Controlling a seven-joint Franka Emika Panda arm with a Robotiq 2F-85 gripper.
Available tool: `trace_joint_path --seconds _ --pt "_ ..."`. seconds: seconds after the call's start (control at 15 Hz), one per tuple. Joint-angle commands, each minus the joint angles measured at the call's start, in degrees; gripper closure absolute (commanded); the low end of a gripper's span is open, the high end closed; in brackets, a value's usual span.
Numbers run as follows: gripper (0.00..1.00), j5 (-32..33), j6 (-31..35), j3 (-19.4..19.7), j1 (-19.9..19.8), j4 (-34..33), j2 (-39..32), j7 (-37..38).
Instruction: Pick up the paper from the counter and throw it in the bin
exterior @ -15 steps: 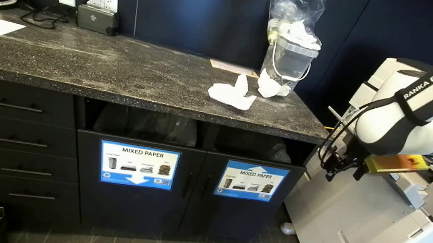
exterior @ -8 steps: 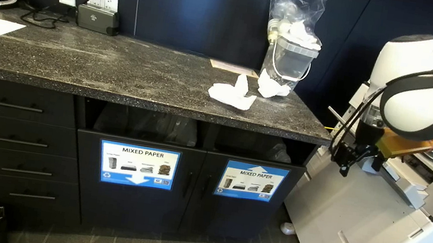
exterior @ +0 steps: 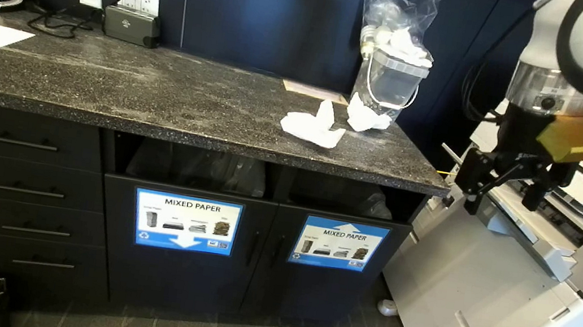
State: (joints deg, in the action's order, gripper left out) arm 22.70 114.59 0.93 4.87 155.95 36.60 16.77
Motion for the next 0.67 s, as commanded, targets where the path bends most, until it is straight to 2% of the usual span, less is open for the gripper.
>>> trace_joint_path --seconds 0.0,0.27,0.6 --pt "0.0 -8.39 -10.86 -7.11 0.72 1.19 13.29 0.23" --pt "0.0 -12.89 -16.36 -10.32 0.83 1.13 19.84 0.29" --pt "0.0 -14.22 -16.55 -9.02 -0.21 1.35 23.61 -1.66"
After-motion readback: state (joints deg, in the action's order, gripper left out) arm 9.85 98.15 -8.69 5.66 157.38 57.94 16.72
